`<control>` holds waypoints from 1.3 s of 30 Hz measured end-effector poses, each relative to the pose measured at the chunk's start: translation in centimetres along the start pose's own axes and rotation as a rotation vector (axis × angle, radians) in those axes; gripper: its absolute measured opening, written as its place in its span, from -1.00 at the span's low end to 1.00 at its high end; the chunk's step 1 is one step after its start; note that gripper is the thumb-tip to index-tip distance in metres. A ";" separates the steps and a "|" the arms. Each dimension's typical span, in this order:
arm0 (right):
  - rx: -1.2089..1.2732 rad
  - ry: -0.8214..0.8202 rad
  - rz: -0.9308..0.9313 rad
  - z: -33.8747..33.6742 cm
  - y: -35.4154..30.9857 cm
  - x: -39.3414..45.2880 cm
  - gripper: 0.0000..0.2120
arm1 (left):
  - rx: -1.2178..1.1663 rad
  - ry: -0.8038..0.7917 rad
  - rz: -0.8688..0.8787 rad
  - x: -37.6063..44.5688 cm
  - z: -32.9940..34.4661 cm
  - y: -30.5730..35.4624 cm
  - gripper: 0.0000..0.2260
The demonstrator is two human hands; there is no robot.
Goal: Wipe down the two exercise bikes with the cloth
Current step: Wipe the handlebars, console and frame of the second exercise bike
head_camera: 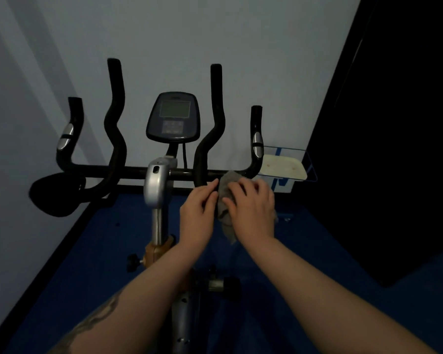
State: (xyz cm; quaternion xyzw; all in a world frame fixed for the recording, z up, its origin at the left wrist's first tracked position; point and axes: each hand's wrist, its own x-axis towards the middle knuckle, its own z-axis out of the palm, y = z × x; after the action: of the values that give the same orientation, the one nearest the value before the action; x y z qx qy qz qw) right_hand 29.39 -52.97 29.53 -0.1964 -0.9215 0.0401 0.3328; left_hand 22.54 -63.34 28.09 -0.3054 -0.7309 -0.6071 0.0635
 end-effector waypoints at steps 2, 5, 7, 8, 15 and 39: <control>0.042 0.040 0.000 0.5 -0.4 -0.2 -0.85 | -0.012 0.023 0.029 0.0 0.3 -0.6 -0.70; 0.066 0.109 -0.029 0.6 -0.6 -1.1 -0.94 | -0.016 0.064 0.055 -0.3 0.9 -1.1 -0.69; 0.040 0.088 -0.116 0.2 0.1 -0.4 -0.96 | -0.028 0.072 0.067 -0.3 1.0 -1.2 -0.68; 0.028 0.049 -0.150 0.0 0.6 0.3 -0.98 | -0.040 0.067 0.065 -0.3 0.9 -1.2 -0.68; 0.096 -0.038 0.035 -0.5 -0.8 -0.4 -0.93 | -0.273 0.006 -0.102 0.0 -0.2 -0.9 -0.71; 0.059 -0.007 0.020 -0.5 -0.9 -1.5 -0.85 | -0.308 0.013 -0.245 -0.3 0.1 0.3 -0.74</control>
State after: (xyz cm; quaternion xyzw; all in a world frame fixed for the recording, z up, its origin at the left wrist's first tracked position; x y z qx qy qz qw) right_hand 30.42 -54.42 29.19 -0.1957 -0.9190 0.0712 0.3347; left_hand 22.93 -63.33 28.21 -0.2163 -0.6606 -0.7169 -0.0535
